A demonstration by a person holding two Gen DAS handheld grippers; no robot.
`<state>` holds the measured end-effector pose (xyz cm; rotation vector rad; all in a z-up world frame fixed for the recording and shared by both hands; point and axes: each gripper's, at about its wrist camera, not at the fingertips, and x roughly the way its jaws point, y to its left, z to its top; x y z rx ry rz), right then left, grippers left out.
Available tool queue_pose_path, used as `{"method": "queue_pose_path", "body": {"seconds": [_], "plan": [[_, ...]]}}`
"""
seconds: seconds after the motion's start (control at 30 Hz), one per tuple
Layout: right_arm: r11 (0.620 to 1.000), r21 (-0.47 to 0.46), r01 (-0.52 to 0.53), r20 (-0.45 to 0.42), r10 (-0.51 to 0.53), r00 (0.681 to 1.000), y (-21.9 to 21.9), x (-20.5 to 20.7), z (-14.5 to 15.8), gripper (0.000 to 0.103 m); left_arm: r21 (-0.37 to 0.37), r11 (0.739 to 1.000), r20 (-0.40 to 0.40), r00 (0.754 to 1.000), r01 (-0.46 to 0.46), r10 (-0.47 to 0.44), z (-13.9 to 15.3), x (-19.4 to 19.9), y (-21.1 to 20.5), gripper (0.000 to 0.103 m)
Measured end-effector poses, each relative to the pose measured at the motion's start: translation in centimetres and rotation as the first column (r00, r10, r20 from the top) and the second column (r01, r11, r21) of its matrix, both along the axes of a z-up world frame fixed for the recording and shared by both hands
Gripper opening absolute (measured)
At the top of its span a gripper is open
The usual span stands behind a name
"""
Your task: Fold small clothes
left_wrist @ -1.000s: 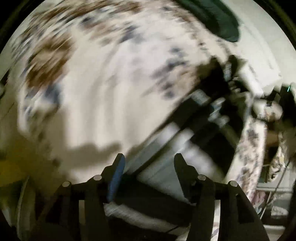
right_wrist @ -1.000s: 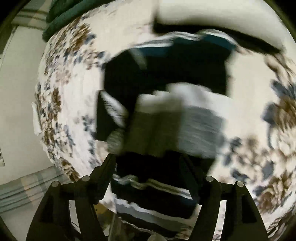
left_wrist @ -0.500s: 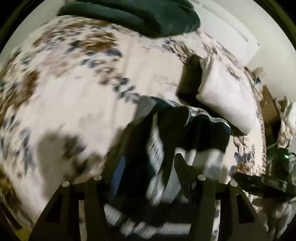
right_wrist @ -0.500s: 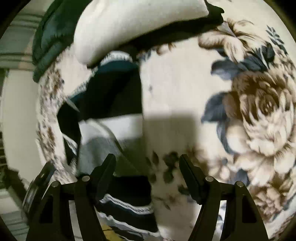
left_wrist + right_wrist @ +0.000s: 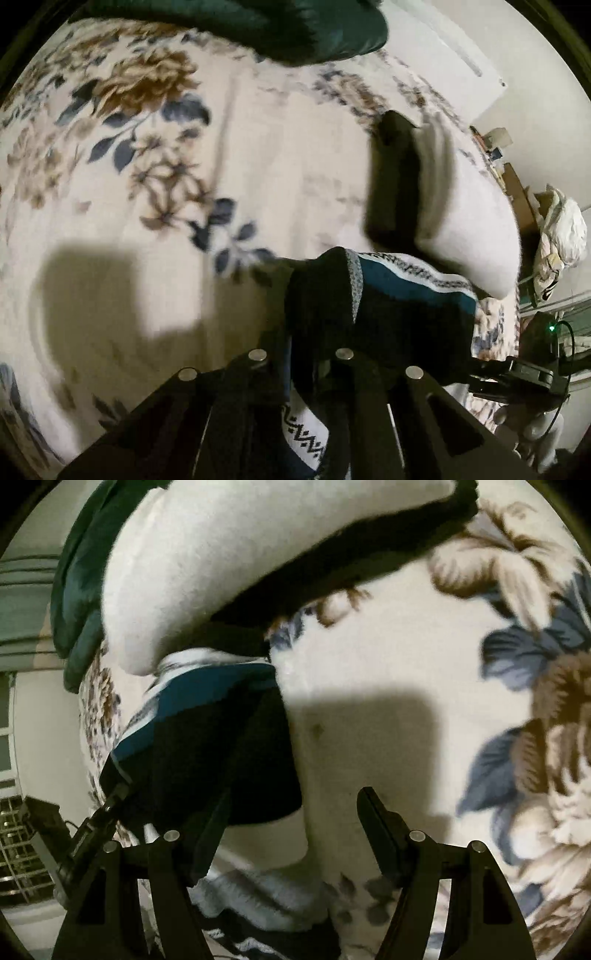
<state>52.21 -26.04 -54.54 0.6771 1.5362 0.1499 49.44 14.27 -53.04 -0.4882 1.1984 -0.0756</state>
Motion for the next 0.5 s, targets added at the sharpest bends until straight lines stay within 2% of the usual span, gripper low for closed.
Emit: {"method": "queue_pose_path", "body": {"seconds": [0.03,0.07,0.1,0.2,0.27,0.33,0.47,0.5], "plan": [[1.0,0.009,0.012,-0.006,-0.012,1.0,0.4,0.2,-0.6,0.064,-0.007,1.0,-0.009,1.0,0.001,-0.001,-0.5,0.3,0.3,0.005],[1.0,0.022,0.02,-0.009,-0.019,1.0,0.7,0.4,-1.0,0.041,-0.012,1.0,-0.015,1.0,0.003,-0.003,-1.0,0.6,0.6,0.005],[0.999,0.035,0.026,-0.011,-0.025,1.0,1.0,0.6,-1.5,0.011,-0.021,1.0,-0.019,1.0,0.008,-0.008,-1.4,0.8,0.8,0.005],[0.997,-0.045,0.068,0.014,-0.067,0.998,0.9,0.8,-1.2,0.002,-0.047,0.998,-0.021,0.999,0.031,-0.032,-2.0,1.2,0.8,0.005],[0.986,-0.116,0.121,0.028,-0.119,0.993,0.1,0.8,-0.6,0.002,-0.061,0.997,-0.032,0.999,0.039,-0.041,-2.5,1.5,1.1,0.005],[0.978,-0.123,0.168,0.009,-0.169,0.986,-0.8,0.9,-0.7,0.002,-0.078,0.995,-0.043,0.997,0.055,-0.059,-2.9,1.8,1.0,0.005],[0.986,-0.123,0.113,-0.013,-0.115,0.993,-0.4,2.1,-0.5,0.005,-0.129,0.99,-0.064,0.995,0.064,-0.073,-2.1,1.8,1.6,0.01],[0.988,-0.125,0.089,0.003,-0.09,0.996,-0.1,2.3,0.1,0.009,-0.136,0.989,-0.057,0.996,0.06,-0.068,-1.7,1.8,1.7,0.016]]}}
